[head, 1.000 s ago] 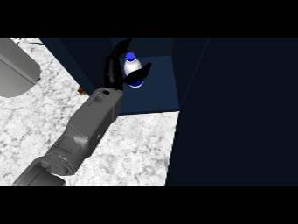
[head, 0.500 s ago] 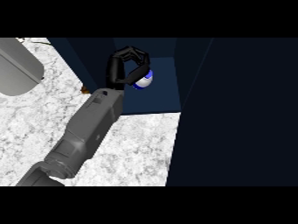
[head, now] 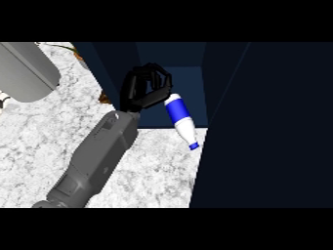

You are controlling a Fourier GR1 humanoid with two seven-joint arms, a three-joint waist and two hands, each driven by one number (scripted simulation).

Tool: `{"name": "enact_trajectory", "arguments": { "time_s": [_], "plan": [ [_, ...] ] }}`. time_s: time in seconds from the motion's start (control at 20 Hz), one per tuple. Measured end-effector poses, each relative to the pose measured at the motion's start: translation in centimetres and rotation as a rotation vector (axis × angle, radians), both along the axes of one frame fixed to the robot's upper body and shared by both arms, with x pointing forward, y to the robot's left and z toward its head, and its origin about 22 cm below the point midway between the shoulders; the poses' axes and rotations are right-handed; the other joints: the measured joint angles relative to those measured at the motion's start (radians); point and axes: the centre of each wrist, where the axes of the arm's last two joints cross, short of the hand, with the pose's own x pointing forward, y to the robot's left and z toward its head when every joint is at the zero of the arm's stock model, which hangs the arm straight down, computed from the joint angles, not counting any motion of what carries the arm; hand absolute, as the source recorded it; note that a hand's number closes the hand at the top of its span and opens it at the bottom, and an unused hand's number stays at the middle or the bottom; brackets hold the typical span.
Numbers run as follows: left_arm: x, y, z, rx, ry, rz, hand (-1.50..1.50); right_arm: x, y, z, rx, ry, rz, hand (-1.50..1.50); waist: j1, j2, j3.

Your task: Pick up the bottled water, place it into the cabinet and close the cabinet

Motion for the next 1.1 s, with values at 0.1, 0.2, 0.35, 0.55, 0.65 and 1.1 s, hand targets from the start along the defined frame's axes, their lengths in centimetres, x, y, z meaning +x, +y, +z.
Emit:
{"name": "enact_trajectory", "arguments": {
  "time_s": [0.1,0.2,0.35,0.55,0.65,1.1],
  "plan": [
    [-1.0,-0.2,-0.2,-0.039,0.004,-0.022,1.5,0.2,-0.1,0.1,-0.008,-0.002,-0.006,-1.5,0.007,-0.002,0.0],
    [-2.3,-0.2,-0.4,-0.063,0.007,-0.043,1.5,0.0,-0.2,0.0,-0.012,-0.004,-0.01,-1.5,0.016,-0.004,0.001],
    [-4.3,0.1,-0.6,-0.108,0.009,-0.061,1.5,0.0,-0.4,-0.1,-0.028,-0.007,-0.011,-1.5,0.026,-0.007,0.001],
    [-7.7,2.0,-0.8,-0.141,0.02,-0.056,1.5,0.0,-0.5,0.0,-0.048,0.002,-0.004,1.5,0.037,-0.01,0.001],
    [-9.5,3.2,-0.4,-0.156,0.021,-0.051,1.5,-0.1,-0.3,0.0,-0.06,0.005,0.024,1.5,0.037,-0.008,0.001],
    [-18.6,7.1,0.0,-0.187,0.015,-0.031,1.5,0.1,0.6,0.5,-0.163,0.011,0.215,1.5,0.047,-0.001,0.0]
  ]
}}
